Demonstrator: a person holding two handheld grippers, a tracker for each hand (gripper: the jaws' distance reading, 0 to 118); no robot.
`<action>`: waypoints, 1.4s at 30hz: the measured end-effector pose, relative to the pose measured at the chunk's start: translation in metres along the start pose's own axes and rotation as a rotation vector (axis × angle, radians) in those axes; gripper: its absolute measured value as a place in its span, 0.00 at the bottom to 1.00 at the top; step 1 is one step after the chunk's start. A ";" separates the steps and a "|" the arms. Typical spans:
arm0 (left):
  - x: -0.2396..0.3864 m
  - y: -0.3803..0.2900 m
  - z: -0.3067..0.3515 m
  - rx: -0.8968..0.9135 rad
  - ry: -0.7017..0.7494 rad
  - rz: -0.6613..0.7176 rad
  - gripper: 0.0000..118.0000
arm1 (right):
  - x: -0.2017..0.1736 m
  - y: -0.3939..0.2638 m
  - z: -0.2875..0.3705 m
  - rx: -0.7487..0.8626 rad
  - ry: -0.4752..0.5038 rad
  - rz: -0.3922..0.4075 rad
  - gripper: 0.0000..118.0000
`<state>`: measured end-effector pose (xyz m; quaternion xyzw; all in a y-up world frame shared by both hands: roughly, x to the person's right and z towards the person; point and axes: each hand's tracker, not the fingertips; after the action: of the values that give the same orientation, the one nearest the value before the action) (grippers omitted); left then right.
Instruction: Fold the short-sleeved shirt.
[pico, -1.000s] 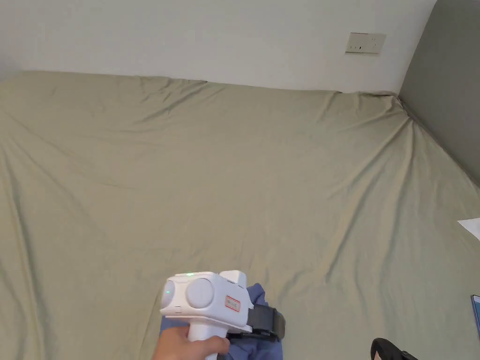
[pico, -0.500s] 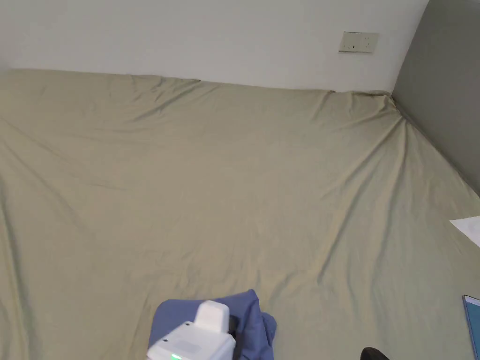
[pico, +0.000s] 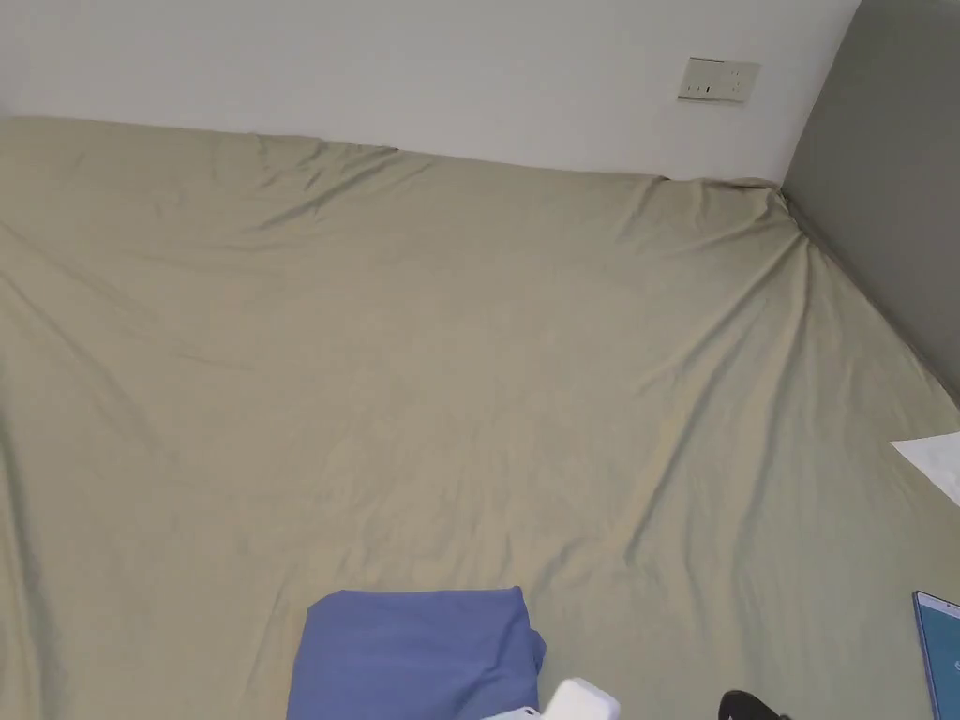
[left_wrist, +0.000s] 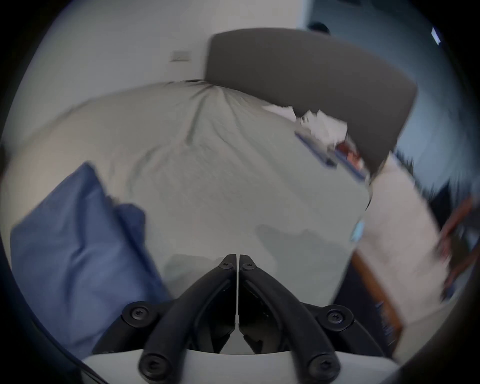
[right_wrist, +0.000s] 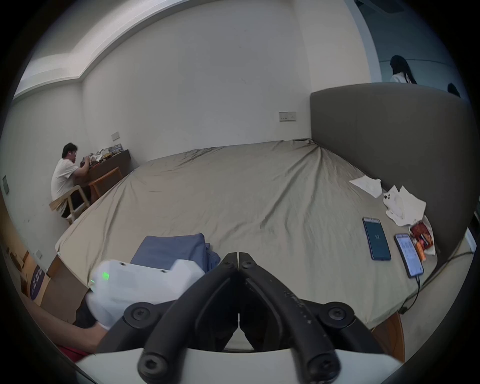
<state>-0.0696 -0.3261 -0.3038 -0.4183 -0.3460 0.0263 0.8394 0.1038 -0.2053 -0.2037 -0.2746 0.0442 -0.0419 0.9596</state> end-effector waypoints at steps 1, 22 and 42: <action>-0.009 0.003 0.021 0.023 -0.027 0.050 0.00 | -0.003 0.005 -0.006 -0.005 0.007 0.016 0.00; -0.187 -0.032 0.203 0.184 0.085 0.549 0.58 | -0.076 -0.049 -0.214 -0.455 0.240 0.129 0.00; -0.271 -0.006 0.131 -0.119 -0.180 0.711 0.22 | -0.073 -0.032 -0.183 -0.401 0.292 0.044 0.00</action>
<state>-0.3558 -0.3313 -0.3975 -0.5564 -0.2524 0.3325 0.7185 0.0097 -0.3207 -0.3364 -0.4495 0.1959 -0.0506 0.8701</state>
